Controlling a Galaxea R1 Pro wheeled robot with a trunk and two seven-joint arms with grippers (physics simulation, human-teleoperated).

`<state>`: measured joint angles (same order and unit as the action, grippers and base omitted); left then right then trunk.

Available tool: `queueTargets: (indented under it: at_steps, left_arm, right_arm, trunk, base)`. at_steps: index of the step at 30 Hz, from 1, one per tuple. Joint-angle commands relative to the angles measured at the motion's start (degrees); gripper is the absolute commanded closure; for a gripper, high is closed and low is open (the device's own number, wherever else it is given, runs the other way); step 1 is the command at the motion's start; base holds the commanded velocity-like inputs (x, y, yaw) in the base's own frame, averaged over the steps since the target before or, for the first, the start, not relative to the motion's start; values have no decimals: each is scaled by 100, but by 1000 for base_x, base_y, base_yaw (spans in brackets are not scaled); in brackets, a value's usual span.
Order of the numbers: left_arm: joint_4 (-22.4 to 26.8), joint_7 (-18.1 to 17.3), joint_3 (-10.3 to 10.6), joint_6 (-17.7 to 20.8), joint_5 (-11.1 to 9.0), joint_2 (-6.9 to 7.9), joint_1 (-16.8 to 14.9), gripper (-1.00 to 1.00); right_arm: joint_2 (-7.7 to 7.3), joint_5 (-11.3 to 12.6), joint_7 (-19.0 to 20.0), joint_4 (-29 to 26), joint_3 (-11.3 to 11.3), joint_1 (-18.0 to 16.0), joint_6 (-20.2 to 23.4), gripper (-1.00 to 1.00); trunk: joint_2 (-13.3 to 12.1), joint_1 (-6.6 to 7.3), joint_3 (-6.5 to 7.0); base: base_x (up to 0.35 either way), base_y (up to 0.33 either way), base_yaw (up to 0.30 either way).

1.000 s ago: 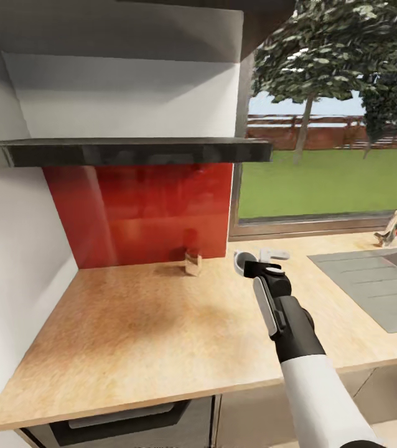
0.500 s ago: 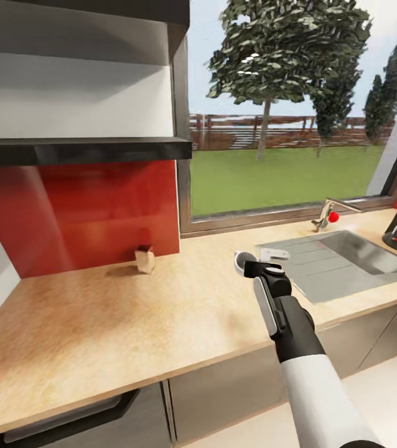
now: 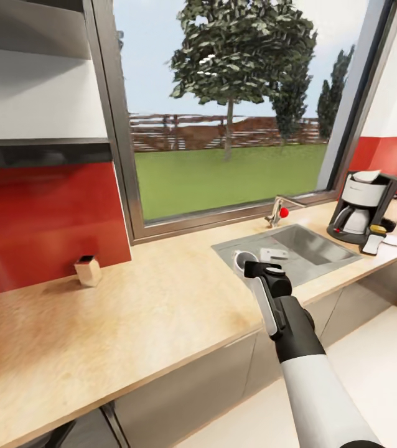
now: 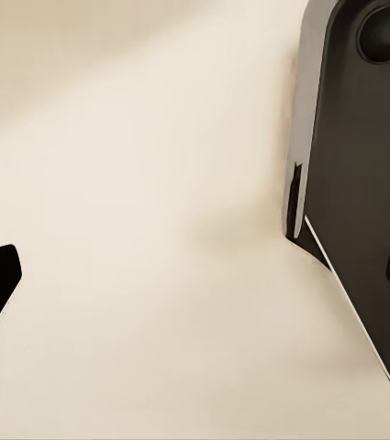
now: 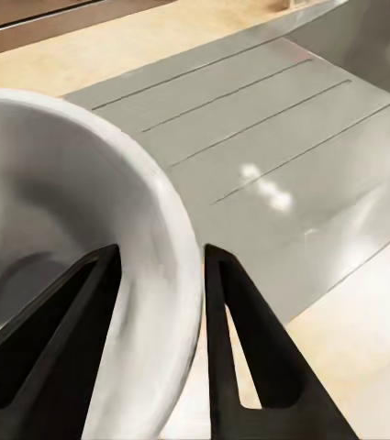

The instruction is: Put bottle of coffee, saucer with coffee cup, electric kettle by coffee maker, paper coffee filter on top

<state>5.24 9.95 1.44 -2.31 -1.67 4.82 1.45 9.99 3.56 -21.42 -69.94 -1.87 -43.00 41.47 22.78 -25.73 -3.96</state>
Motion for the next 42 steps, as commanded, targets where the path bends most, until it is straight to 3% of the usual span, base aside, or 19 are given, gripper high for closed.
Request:
queueTargets:
  at_steps: [1, 42]
  left_arm:
    - [12, 15, 16, -7, -18, 1, 4, -100]
    - [12, 15, 14, -7, -18, 1, 4, -100]
  right_arm:
    - [1, 35, -47, -2, -9, -6, 19, 100]
    - [1, 31, -47, 6, -7, -6, 20, 100]
  trunk:
    - [14, -5, -12]
    - [14, -5, -12]
  base:
    - [99, -260, -300]
    - [139, -260, -300]
